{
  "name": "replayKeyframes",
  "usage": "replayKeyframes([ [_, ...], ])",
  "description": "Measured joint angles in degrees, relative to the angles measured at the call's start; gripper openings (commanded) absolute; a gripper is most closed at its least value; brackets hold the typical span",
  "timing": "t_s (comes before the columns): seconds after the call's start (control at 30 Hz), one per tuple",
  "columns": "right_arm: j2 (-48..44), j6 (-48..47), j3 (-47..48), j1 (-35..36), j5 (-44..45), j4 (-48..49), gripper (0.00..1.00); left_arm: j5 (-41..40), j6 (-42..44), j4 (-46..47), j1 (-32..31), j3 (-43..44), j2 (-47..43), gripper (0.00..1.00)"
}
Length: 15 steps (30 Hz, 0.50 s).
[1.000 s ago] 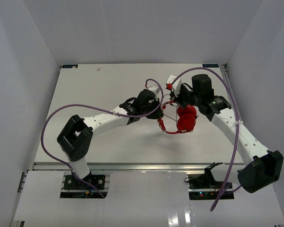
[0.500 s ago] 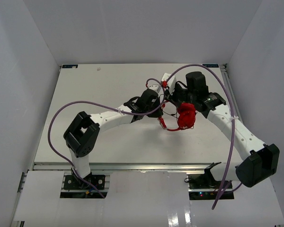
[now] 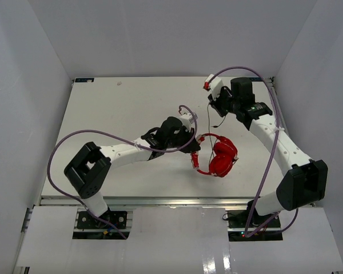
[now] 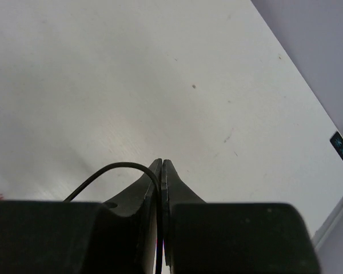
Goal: Wrap the headphones
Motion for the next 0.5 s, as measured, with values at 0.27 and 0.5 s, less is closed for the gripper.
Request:
replayKeyframes([
  [0.27, -0.61, 0.43, -1.27, -8.61, -0.44, 1.26, 0.08, 2.67, -0.04, 6.62, 0.19, -3.31, -7.36, 0.00],
  [0.5, -7.59, 0.95, -7.86, -11.44, -5.00, 3.03, 0.08, 1.28, -2.76, 7.11, 1.97, -3.44, -10.22, 0.00],
])
